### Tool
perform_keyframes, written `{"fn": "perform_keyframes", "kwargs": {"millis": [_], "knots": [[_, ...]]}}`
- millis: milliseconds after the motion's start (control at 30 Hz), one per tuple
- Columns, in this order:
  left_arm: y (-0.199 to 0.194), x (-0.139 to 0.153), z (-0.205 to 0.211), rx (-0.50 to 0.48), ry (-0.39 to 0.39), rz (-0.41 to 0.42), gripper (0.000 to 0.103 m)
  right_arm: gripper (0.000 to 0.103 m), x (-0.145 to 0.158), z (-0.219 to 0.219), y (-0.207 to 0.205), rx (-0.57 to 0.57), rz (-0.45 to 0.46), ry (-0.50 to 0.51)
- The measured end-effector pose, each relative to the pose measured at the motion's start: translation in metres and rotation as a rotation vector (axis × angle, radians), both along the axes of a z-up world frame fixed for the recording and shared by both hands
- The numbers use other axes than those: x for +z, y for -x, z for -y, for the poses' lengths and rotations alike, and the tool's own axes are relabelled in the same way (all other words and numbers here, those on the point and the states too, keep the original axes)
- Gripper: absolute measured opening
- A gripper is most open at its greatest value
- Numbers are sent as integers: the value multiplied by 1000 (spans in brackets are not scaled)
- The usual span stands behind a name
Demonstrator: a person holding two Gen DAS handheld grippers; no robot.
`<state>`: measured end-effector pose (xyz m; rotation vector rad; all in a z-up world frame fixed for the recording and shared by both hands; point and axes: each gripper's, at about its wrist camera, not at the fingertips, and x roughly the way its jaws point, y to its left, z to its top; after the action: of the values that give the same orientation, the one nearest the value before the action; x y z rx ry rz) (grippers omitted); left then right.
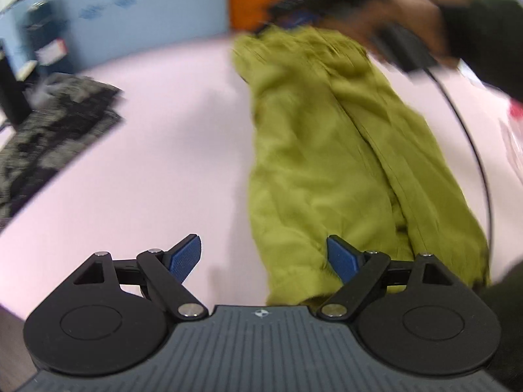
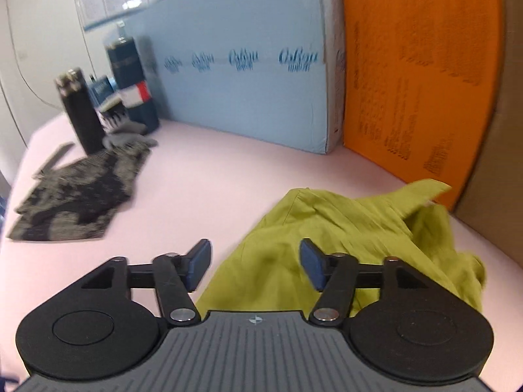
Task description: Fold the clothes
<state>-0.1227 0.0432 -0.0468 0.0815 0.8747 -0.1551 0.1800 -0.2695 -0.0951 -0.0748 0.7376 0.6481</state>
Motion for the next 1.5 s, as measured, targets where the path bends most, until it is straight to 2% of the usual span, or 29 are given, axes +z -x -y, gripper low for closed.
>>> {"fn": "perform_keyframes", "kwargs": {"millis": [100, 233, 267, 400, 467, 533, 567, 633, 733, 833, 933, 1000, 1167, 1267, 1333, 1433, 1500], "knots": [[-3, 21, -3, 23, -4, 70, 82, 69, -6, 18, 3, -43, -20, 0], [-11, 50, 1, 22, 44, 150, 84, 73, -14, 43, 6, -101, -48, -1], [-16, 54, 3, 26, 64, 148, 84, 72, -15, 49, 7, -116, -55, -1], [-39, 49, 19, 41, 112, 81, 84, 72, -23, 73, 10, -174, -82, -2], [-52, 38, 32, 14, 122, 34, 84, 73, -9, 75, 17, -156, -54, -66], [-64, 22, 52, -24, 100, -36, 84, 75, 5, 73, 19, -124, -8, -90], [-67, 14, 62, -42, 76, -77, 84, 79, 12, 72, 17, -111, 14, -92], [-70, -5, 79, -70, 26, -154, 84, 80, 24, 71, 12, -95, 54, -102], [-64, -26, 86, -67, -9, -213, 87, 80, 32, 74, -10, -75, 71, -140], [-56, -33, 84, -45, -2, -206, 88, 80, 30, 71, -38, -63, 65, -173], [-53, -36, 85, -39, -17, -203, 93, 80, 20, 63, -71, -56, 15, -234], [-52, -37, 90, -40, -38, -204, 97, 80, 8, 55, -93, -74, -21, -232], [-50, -38, 91, -24, -42, -199, 97, 79, -33, 43, -133, -145, -120, -149], [-49, -37, 92, -20, -45, -197, 97, 87, -47, 38, -136, -132, -119, -88], [-49, -35, 91, -23, -41, -189, 96, 86, -44, 35, -133, -109, -101, -71], [-44, -20, 87, -22, -22, -115, 90, 86, -24, 60, -111, -114, -63, -257], [-42, -7, 81, -4, -20, -48, 90, 86, -9, 78, -83, -111, -25, -338]]}}
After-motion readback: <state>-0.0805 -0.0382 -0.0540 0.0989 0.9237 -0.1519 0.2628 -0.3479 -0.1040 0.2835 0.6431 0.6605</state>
